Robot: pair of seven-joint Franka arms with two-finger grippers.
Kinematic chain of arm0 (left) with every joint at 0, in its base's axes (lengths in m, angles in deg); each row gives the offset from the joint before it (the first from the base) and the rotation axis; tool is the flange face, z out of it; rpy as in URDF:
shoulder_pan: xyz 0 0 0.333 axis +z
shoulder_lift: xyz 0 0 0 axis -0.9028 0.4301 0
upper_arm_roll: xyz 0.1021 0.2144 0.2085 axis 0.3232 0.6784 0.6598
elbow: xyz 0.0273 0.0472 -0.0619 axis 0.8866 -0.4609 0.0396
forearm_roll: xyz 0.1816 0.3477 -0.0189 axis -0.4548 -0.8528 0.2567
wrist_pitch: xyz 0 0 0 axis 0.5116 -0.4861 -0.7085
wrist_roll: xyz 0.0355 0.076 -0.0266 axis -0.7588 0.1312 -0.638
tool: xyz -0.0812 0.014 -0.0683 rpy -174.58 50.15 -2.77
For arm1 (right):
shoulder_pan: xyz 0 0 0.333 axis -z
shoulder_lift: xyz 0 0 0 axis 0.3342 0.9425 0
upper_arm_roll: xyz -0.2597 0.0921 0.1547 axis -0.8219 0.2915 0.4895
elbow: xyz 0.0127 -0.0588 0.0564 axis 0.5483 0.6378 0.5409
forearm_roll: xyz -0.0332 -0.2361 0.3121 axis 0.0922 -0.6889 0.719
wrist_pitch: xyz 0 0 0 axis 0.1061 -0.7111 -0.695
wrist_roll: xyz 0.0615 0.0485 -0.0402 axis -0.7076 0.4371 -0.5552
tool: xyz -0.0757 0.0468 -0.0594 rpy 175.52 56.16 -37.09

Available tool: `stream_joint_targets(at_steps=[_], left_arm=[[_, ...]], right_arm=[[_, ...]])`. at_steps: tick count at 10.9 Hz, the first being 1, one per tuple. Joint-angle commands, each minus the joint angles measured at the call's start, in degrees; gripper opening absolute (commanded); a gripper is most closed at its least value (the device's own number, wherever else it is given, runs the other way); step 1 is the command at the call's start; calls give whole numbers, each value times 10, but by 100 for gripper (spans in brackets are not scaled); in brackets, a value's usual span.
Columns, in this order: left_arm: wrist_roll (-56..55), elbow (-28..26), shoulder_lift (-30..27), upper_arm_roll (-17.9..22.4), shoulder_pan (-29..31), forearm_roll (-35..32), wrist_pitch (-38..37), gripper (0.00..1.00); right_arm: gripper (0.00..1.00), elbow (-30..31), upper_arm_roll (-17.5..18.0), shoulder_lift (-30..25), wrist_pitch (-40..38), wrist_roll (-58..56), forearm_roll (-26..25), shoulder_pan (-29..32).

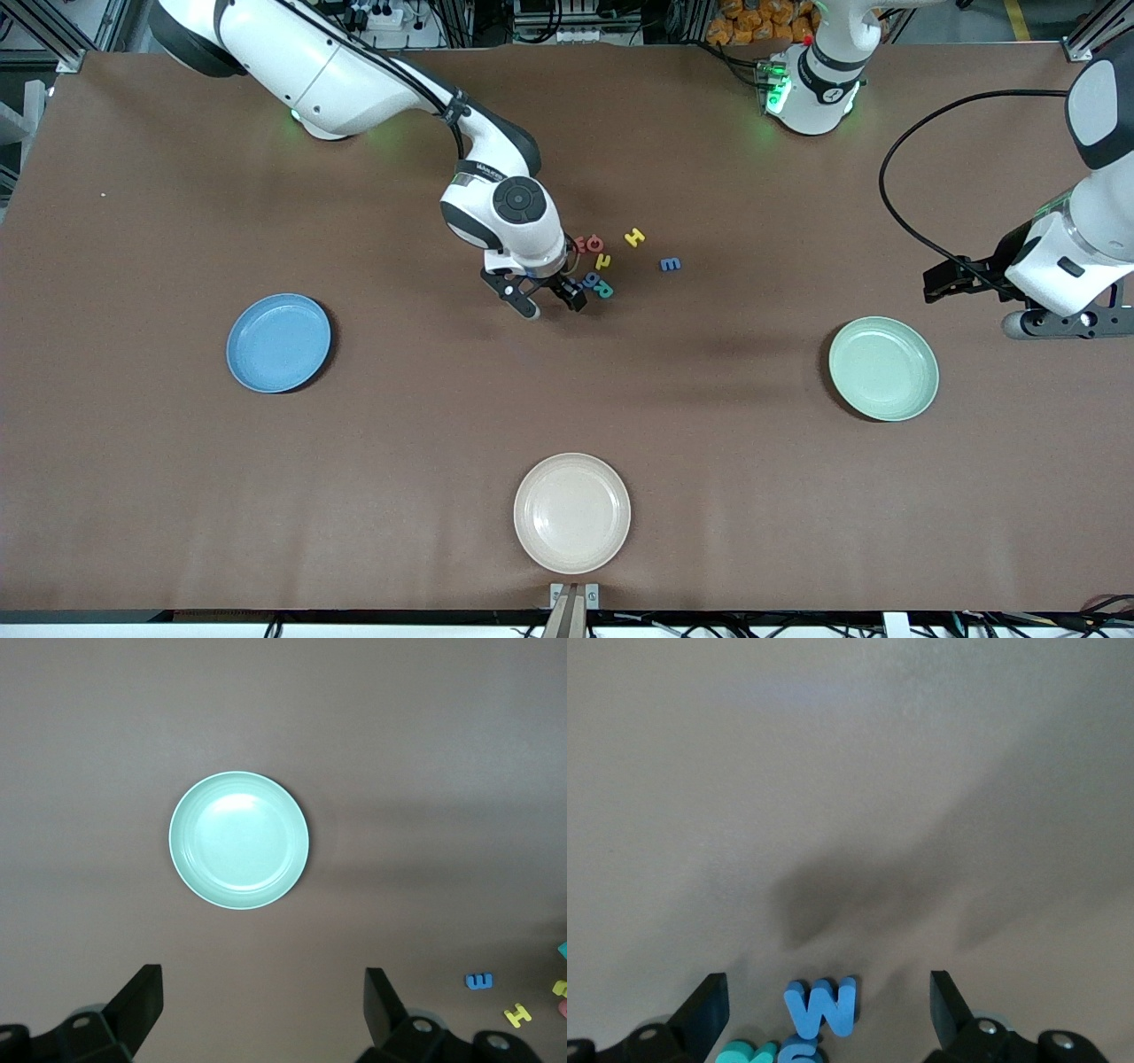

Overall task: Sort uppercase to blue plate, lowercase to green plate
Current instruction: 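Move the right gripper over the blue W and lower it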

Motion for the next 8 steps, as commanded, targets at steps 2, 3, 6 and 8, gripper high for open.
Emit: stream_joint_targets(at_steps=[2, 3, 6, 8], left_arm=[[8, -3, -1, 1, 1, 7, 9, 100], [8, -3, -1, 1, 1, 7, 9, 100], [11, -3, -2, 1, 1, 7, 9, 100], [11, -3, -2, 1, 1, 7, 9, 100]], right_arm=[[86, -47, 5, 41, -19, 14, 20, -20], [80, -48, 5, 43, -28, 12, 19, -20], [71, -48, 5, 47, -28, 11, 19, -22], [70, -49, 5, 53, -27, 11, 18, -25]])
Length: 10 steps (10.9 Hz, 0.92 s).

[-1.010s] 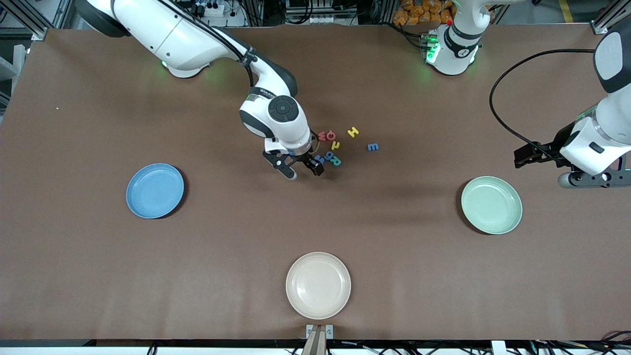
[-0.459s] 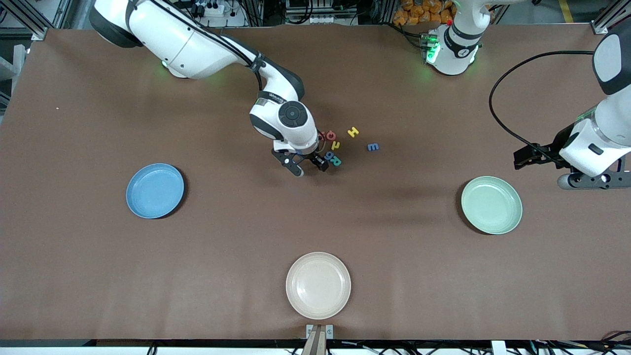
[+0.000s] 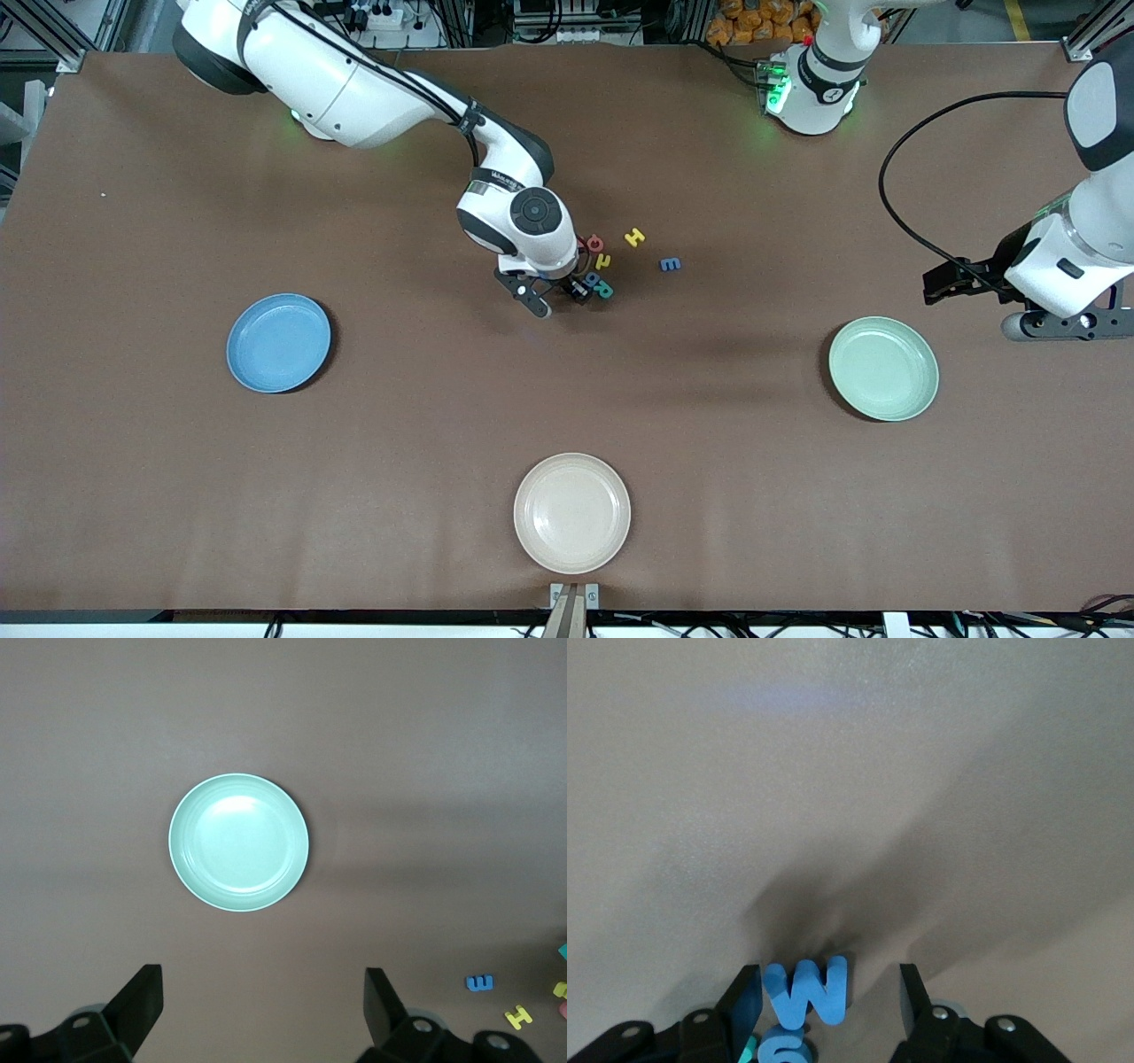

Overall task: Sort uppercase to blue plate, lowercase to green plate
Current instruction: 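Close the right gripper on the blue W and lift it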

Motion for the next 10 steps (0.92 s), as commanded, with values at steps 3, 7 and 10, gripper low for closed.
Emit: stream_joint_targets(at_steps=[3, 7, 10], left_arm=[[10, -3, -3, 1, 1, 7, 7, 100], [10, -3, -2, 1, 8, 7, 12, 100], [10, -3, 1, 1, 8, 7, 12, 100]], right_arm=[[68, -31, 3, 25, -9, 5, 7, -14], [64, -31, 3, 26, -8, 5, 4, -14], [47, -33, 2, 29, -8, 4, 3, -15]])
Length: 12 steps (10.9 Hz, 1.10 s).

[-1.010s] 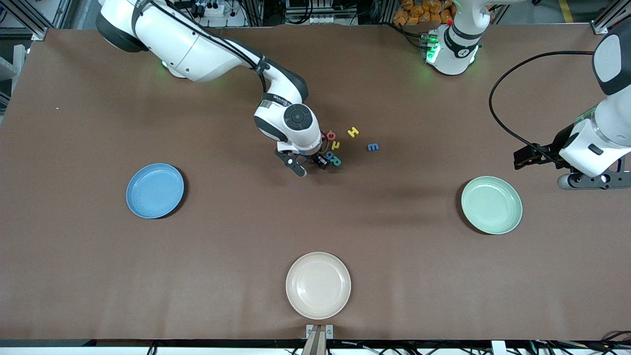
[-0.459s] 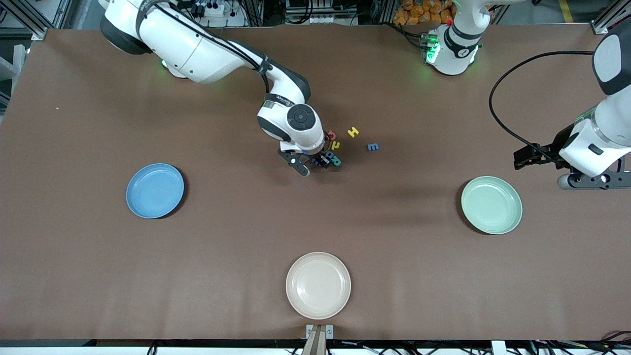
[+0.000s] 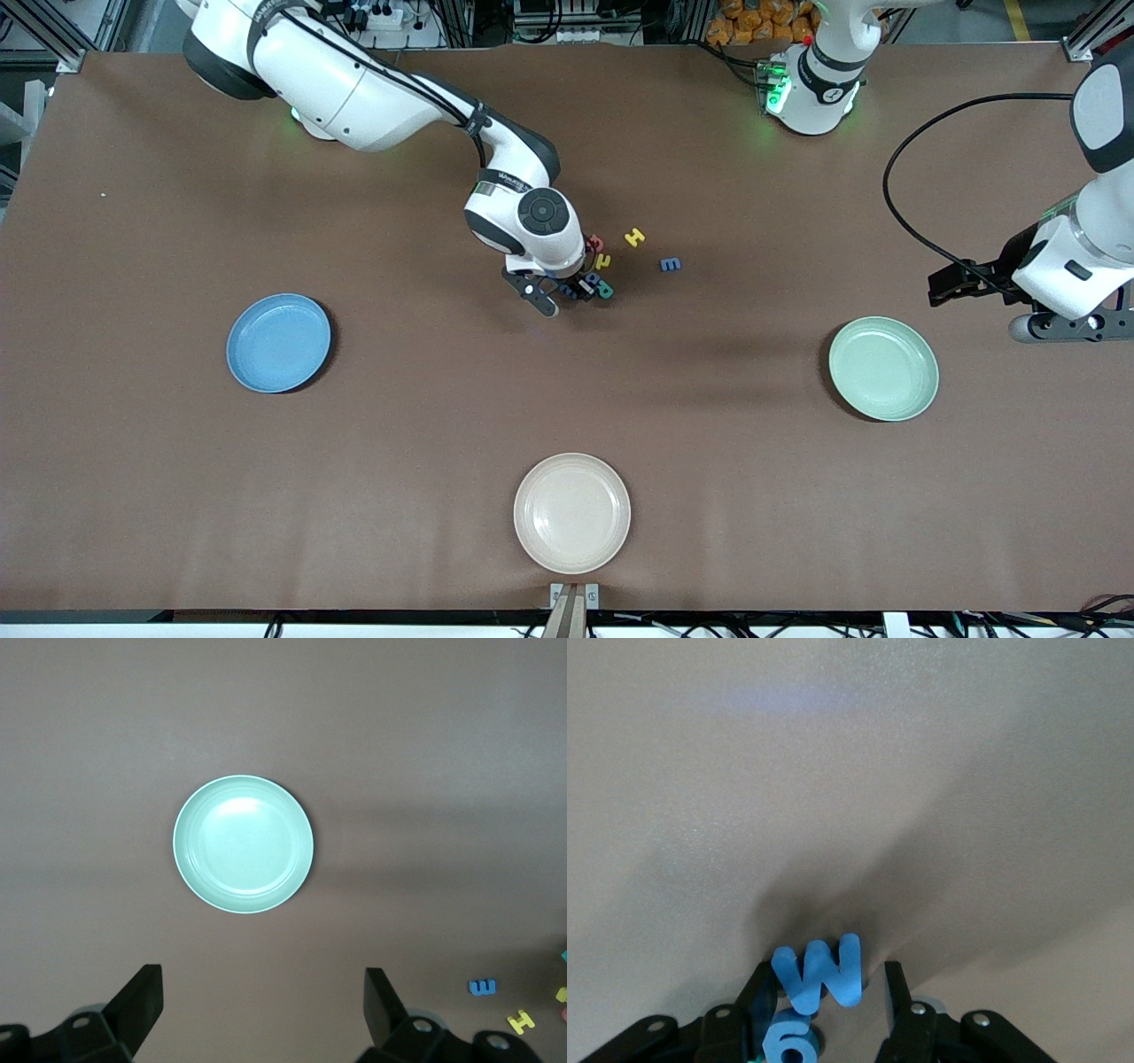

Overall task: Sort uppercase to blue plate, lowercase to green plate
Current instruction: 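Close the right gripper on the blue W and lift it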

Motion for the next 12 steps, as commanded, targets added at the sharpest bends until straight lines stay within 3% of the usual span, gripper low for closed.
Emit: stream_joint_targets(at_steps=[1, 3, 8, 12], left_arm=[[10, -3, -1, 0, 2, 7, 10, 100], [10, -3, -1, 0, 3, 7, 13, 100], [10, -3, -1, 0, 2, 8, 16, 100], [10, -3, 0, 0, 2, 8, 19, 100]], right_arm=[[46, -17, 1, 14, -8, 3, 3, -3], [46, -20, 0, 14, -8, 0, 3, -2], [31, -21, -2, 13, -8, -15, 4, 1], [28, -26, -2, 12, -10, -24, 8, 7]])
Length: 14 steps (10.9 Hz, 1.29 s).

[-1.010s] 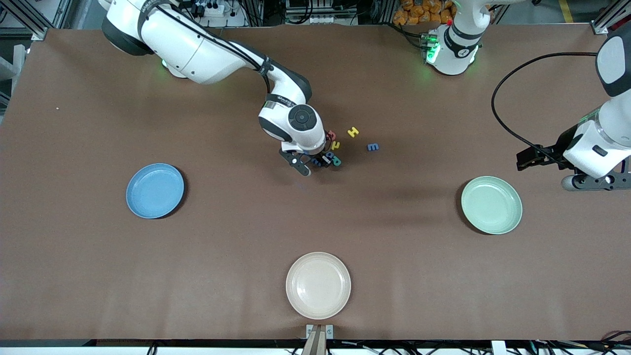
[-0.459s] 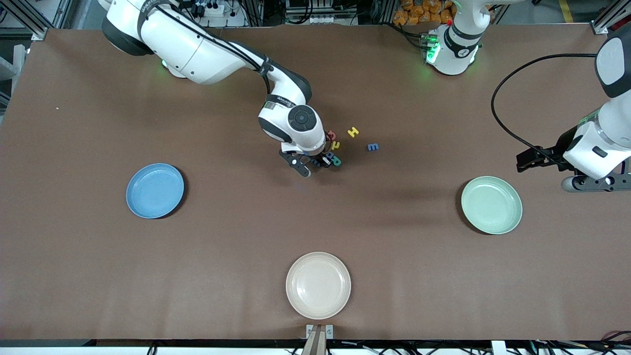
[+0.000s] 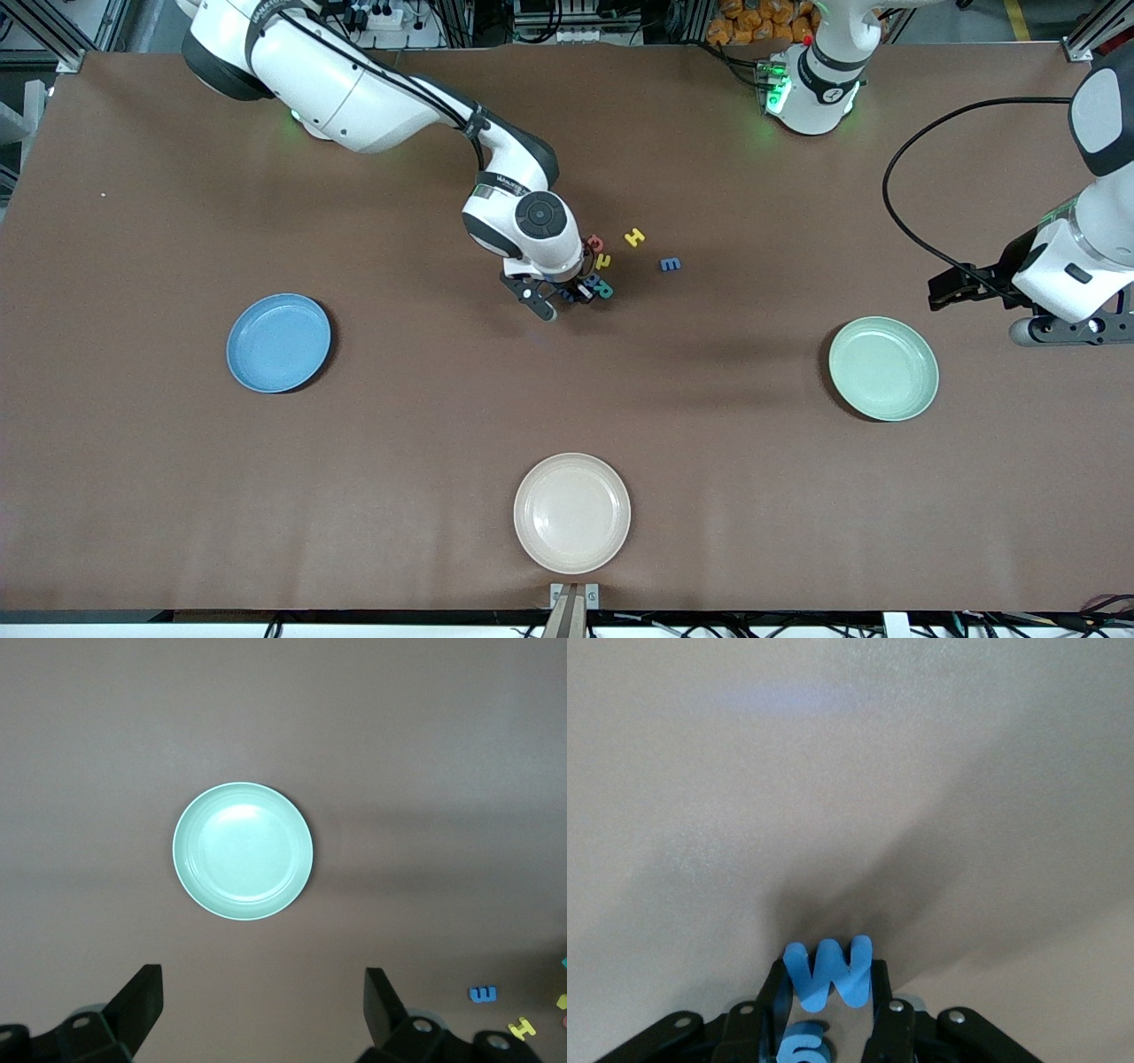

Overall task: Sort uppercase to blue plate, lowercase to green plate
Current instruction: 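Close the right gripper on the blue W and lift it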

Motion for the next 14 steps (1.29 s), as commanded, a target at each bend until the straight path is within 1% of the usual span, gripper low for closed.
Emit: stream_joint_targets(at_steps=[1, 2, 4, 6, 7, 9, 11, 12, 13, 14], left_arm=[[10, -3, -2, 0, 2, 8, 9, 100], [10, -3, -3, 0, 3, 8, 9, 100], [11, -3, -3, 0, 3, 7, 8, 100], [7, -2, -2, 0, 1, 8, 10, 100], [-1, 8, 18, 0, -8, 7, 11, 100], [-1, 12, 31, -5, -10, 6, 27, 100], [-2, 12, 31, -6, -15, 11, 27, 100], [-3, 8, 31, -6, -23, 14, 27, 100], [-17, -3, 27, -10, -29, 17, 27, 100], [-43, -18, 21, -21, -30, 28, 35, 100]], right_arm=[[28, -24, 2, 11, -10, -27, 11, 8], [28, -24, 2, 10, -12, -38, 11, 14], [28, -43, 2, 9, -65, -76, 13, 22], [28, -45, 2, 7, -75, -106, 14, 35], [28, -45, 2, 7, -75, -113, 14, 39], [27, -44, 2, 4, -77, -160, 16, 60], [27, -44, 2, -4, -110, -222, 32, 79], [27, -43, 2, -9, -117, -260, 44, 91], [27, -44, 1, -10, -129, -287, 46, 99], [27, -43, -4, -15, -137, -309, 47, 105]])
